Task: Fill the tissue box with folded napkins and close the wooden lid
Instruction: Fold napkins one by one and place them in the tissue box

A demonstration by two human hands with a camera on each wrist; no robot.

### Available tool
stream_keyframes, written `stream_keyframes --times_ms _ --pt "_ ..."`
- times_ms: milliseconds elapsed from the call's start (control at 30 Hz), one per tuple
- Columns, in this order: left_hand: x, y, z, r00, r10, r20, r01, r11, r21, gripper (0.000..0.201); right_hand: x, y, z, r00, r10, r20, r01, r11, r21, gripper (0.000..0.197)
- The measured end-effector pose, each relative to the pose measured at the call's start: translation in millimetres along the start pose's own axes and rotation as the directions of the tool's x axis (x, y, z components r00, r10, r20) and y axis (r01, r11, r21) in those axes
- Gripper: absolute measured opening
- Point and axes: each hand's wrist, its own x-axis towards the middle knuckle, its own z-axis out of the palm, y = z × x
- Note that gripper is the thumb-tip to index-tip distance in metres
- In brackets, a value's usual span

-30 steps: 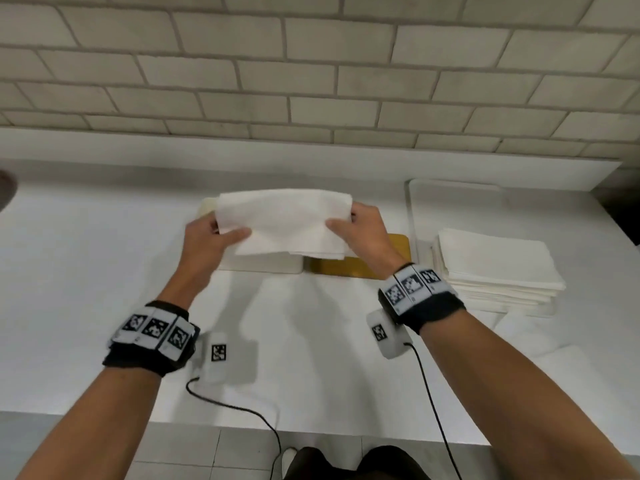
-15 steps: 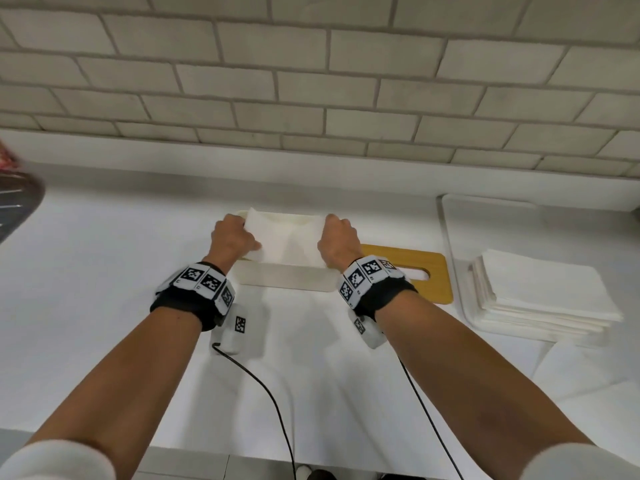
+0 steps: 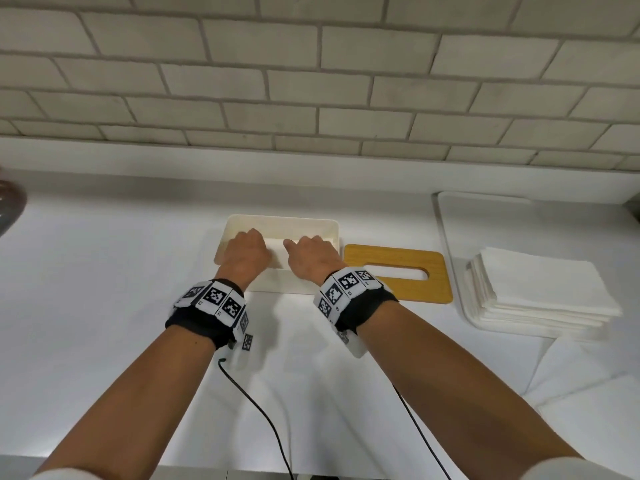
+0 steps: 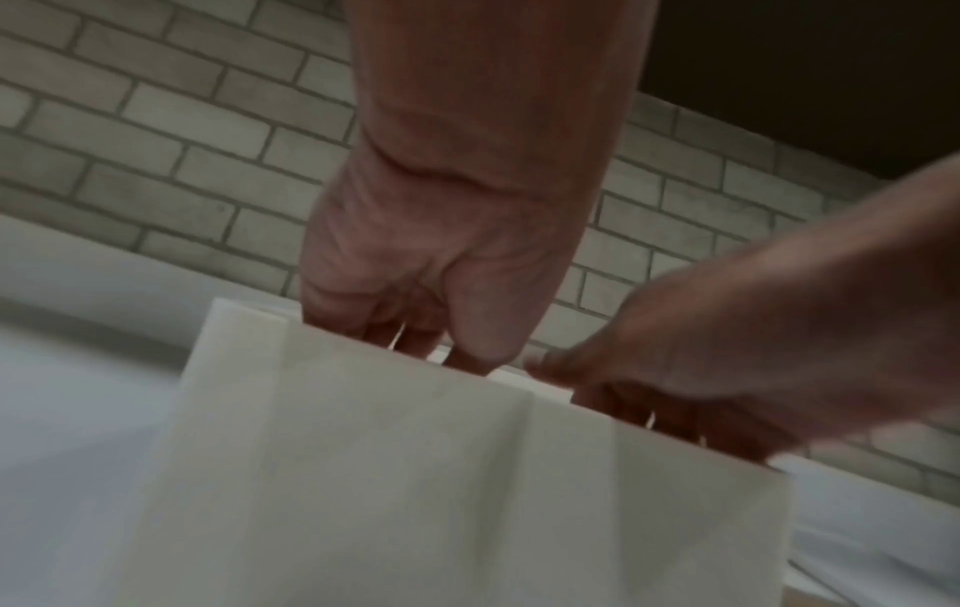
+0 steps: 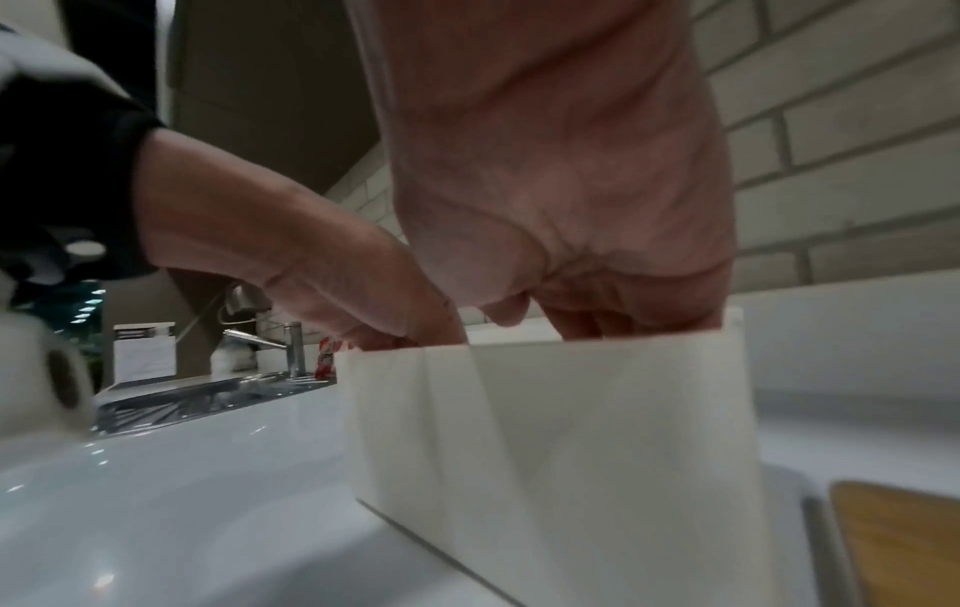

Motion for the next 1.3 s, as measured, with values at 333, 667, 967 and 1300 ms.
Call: stream_keyframes --times_ms 333,667,967,1300 --pt "-0.1 -2.8 -2.6 0.984 -0.042 0.173 0.034 0.998 0.048 0.051 -19.1 -0.2 -11.1 0.998 0.037 0.053 -0.046 0.984 0.171 0.039" --pt "-75.4 97.0 -15.3 0.932 0.309 -0.187 -0.354 0.882 -0.309 0.027 -113.3 121.9 -47.0 0.909 0.177 -0.377 -0.001 0.906 0.422 0.05" --pt "-161.9 222.4 67.2 0.81 0.528 0.255 -0.269 0.721 -0.639 0.018 -227.4 301.2 -28.6 0.804 0.571 -0.163 -0.485 0.79 0.375 0.034" --pt "-195.0 255.6 103.8 0.765 0.548 0.339 -0.158 0.669 -0.726 0.019 -298.6 417.9 3.4 0.491 0.863 0.116 -0.87 0.481 0.103 0.089"
